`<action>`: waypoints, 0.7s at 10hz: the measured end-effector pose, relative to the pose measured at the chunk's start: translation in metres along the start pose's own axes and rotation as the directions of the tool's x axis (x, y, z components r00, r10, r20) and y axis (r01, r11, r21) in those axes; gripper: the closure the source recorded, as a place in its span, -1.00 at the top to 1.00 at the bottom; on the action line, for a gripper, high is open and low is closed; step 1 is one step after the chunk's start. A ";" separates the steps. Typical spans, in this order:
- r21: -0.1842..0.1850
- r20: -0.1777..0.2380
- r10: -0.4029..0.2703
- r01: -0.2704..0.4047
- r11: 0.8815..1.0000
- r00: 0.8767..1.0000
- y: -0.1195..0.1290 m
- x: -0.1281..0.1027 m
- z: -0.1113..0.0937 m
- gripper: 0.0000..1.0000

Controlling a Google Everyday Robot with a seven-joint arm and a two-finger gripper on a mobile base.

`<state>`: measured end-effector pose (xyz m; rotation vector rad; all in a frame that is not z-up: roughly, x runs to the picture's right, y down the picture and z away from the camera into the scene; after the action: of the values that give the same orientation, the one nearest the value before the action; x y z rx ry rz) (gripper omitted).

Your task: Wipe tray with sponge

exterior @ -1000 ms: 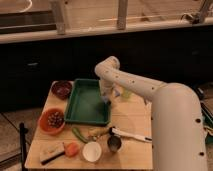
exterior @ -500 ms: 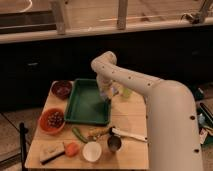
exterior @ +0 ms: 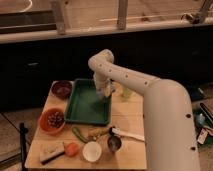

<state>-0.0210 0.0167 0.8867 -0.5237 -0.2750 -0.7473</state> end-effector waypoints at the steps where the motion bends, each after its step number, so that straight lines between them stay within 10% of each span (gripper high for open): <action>1: 0.009 0.006 -0.031 0.031 0.999 0.999 -0.003 -0.003 0.004 -0.90; 7: 0.002 0.114 -0.149 0.149 0.989 0.982 -0.014 -0.038 0.049 -0.90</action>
<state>-0.0599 0.0563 0.9171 -0.5569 -0.4215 -0.8651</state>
